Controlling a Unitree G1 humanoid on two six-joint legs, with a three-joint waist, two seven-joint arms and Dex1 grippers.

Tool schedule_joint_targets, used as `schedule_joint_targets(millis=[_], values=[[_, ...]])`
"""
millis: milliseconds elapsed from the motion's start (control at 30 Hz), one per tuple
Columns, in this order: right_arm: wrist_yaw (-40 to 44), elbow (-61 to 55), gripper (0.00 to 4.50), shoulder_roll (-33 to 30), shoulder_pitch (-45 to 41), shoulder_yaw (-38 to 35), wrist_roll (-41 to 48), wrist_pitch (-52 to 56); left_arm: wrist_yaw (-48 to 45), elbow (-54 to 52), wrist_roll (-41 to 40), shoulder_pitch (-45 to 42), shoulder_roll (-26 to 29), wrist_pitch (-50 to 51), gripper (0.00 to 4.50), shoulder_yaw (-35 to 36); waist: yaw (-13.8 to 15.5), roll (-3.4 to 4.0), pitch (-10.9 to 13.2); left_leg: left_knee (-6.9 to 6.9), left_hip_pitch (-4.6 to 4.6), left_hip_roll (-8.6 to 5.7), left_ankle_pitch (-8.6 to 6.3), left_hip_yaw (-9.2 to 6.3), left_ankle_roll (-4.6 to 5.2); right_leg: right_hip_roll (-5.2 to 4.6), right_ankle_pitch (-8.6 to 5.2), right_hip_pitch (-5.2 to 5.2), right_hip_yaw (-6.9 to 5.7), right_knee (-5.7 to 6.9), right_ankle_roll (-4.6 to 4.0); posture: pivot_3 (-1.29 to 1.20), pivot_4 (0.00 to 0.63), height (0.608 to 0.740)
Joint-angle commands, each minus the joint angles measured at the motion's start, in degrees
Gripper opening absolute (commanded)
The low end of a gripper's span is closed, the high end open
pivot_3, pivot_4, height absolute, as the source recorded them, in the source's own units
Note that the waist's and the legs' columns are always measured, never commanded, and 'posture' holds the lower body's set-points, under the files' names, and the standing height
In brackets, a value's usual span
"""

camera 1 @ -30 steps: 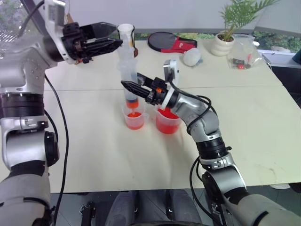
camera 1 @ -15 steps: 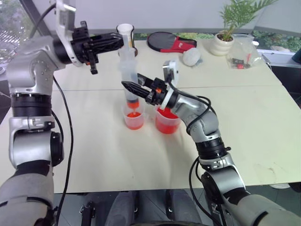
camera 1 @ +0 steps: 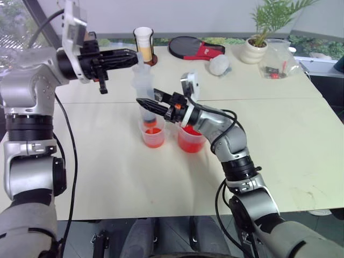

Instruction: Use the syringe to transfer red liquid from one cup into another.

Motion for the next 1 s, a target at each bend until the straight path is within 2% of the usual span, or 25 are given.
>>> schedule_joint_targets(millis=[33, 567, 767, 967, 1000], values=[[-0.4, -1.9, 1.40, 0.2, -4.4, -3.2, 1.3, -3.6, -1.6, -1.9, 0.7, 2.1, -0.3, -0.1, 0.05, -2.4, 0.0, 0.00, 0.0, 0.00, 0.01, 0.00, 0.00, 0.00, 0.00, 0.00, 0.00, 0.00, 0.00, 0.00, 0.00, 0.00, 0.150, 0.740], [-0.5, -2.1, 1.40, -0.3, -6.3, -4.2, 1.4, -4.1, -1.9, -4.0, 3.9, 6.3, -0.3, -1.1, 0.05, -4.9, 0.0, 0.00, 0.0, 0.00, 0.01, 0.00, 0.00, 0.00, 0.00, 0.00, 0.00, 0.00, 0.00, 0.00, 0.00, 0.00, 0.150, 0.740], [-0.2, -2.8, 1.40, -0.4, -5.6, -3.9, 1.4, -3.8, 0.2, -0.4, 1.6, 3.2, -0.7, 0.2, 0.05, -0.9, 0.1, 0.00, 0.0, 0.00, 0.01, 0.00, 0.00, 0.00, 0.00, 0.00, 0.00, 0.00, 0.00, 0.00, 0.00, 0.00, 0.150, 0.740], [-0.2, -3.6, 1.40, -0.4, -5.0, -3.7, 1.3, -3.6, -0.8, 1.5, -1.1, 3.3, 2.8, 3.7, 2.88, 2.9, -0.1, 0.01, 0.0, -0.01, 0.01, 0.00, 0.00, 0.00, 0.00, 0.01, 0.00, -0.02, 0.00, 0.01, 0.00, 0.00, 0.150, 0.740], [-0.2, -3.7, 1.40, -0.4, -4.8, -3.8, 1.3, -3.5, -1.1, 0.9, -2.0, 4.2, 3.8, 4.7, 2.88, 3.9, -0.3, 0.02, 0.0, -0.01, 0.00, 0.03, 0.00, 0.00, 0.00, 0.03, 0.00, -0.02, 0.00, 0.01, 0.00, 0.00, 0.150, 0.740]])
